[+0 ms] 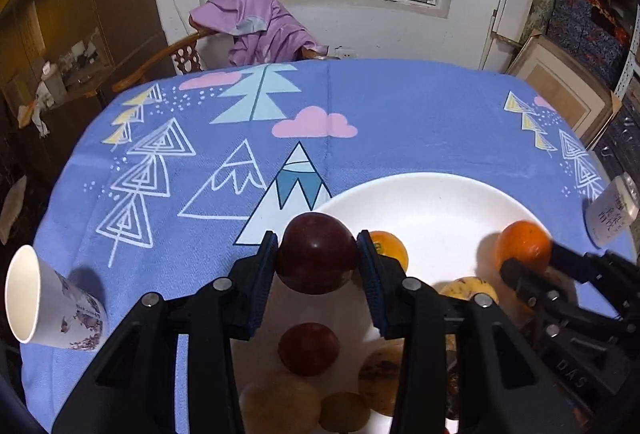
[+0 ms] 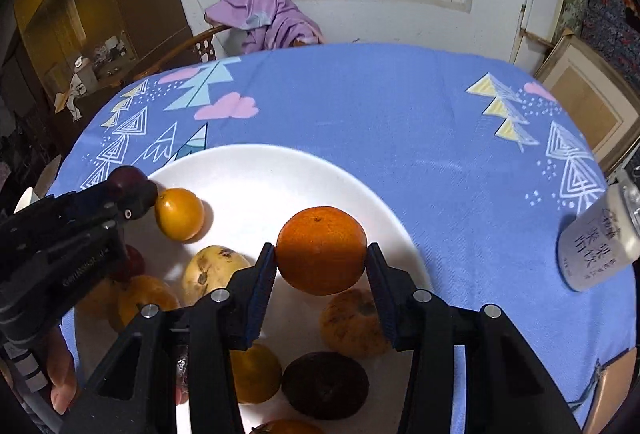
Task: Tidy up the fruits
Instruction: 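Lower the plum and orange onto the plate and open both tools, then grasp the mangosteen with the left tool while the right tool grasps the pale speckled fruit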
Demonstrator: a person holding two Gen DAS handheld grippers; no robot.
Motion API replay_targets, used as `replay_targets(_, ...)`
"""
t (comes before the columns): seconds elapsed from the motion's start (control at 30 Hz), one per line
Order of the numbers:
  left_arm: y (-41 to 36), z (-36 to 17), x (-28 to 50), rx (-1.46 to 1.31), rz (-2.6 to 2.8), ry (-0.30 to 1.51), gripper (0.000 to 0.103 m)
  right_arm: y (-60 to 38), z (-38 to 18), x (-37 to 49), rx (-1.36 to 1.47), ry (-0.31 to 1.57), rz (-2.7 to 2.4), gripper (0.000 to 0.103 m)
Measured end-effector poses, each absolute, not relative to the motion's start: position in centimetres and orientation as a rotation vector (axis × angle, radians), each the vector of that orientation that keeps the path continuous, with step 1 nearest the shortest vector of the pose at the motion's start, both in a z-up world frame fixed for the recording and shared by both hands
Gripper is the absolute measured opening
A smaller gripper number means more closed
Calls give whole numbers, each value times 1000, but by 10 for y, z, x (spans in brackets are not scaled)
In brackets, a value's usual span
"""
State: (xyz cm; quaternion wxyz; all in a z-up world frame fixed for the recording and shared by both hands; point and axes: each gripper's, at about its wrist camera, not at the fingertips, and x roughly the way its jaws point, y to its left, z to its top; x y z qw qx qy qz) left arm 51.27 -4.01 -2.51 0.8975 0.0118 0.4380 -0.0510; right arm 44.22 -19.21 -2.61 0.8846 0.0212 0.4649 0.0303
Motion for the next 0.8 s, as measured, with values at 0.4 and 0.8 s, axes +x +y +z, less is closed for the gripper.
replay_targets(0.4, -17, 27, 426, 18, -84, 775, 69, -203, 47, 352, 74, 740, 76, 64)
replay_targets(0.8, 2, -17, 277, 75, -43, 730, 78, -210, 26, 182, 78, 574, 120, 85)
